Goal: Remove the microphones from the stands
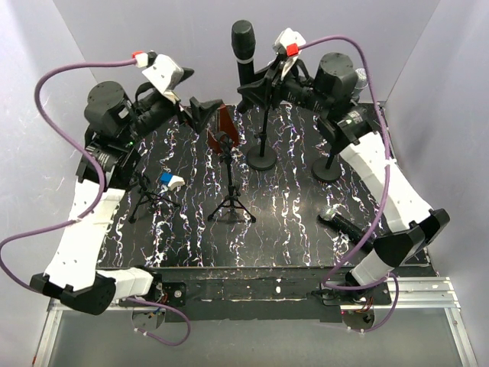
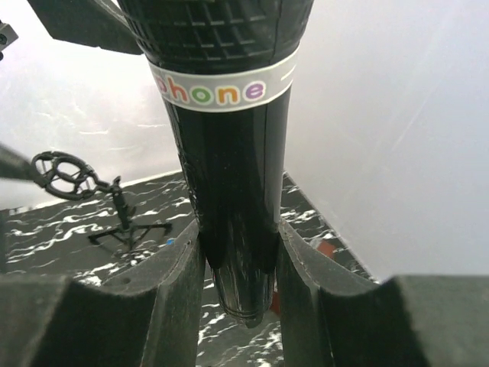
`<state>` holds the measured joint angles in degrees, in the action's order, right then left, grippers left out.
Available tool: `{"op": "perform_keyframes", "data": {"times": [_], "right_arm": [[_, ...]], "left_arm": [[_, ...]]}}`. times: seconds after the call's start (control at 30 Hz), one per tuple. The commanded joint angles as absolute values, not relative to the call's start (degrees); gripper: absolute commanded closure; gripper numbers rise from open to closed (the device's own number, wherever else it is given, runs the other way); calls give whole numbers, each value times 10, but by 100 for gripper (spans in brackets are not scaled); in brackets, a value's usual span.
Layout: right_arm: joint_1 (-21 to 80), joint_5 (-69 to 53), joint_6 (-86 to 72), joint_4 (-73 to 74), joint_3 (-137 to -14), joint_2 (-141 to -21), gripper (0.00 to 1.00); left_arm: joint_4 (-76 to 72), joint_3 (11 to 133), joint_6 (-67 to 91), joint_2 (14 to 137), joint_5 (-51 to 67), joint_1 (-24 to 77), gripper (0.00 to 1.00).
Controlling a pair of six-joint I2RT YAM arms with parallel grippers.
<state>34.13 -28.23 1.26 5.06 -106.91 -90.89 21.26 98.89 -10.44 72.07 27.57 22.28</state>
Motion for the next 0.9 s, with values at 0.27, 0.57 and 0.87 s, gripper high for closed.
{"op": "perform_keyframes", "data": {"times": [0.27,0.57,0.87], "right_arm": [[316,-200,114,288,-1204,-869,99],[279,-173,184,304,-932,-659,99],[277,-91,215,554,-710,-466,99]], "left_arm": [[204,976,-48,651,80,204,2],[280,986,-172,621,41,182,2],[298,1019,-209,659,135,154,2]]}}
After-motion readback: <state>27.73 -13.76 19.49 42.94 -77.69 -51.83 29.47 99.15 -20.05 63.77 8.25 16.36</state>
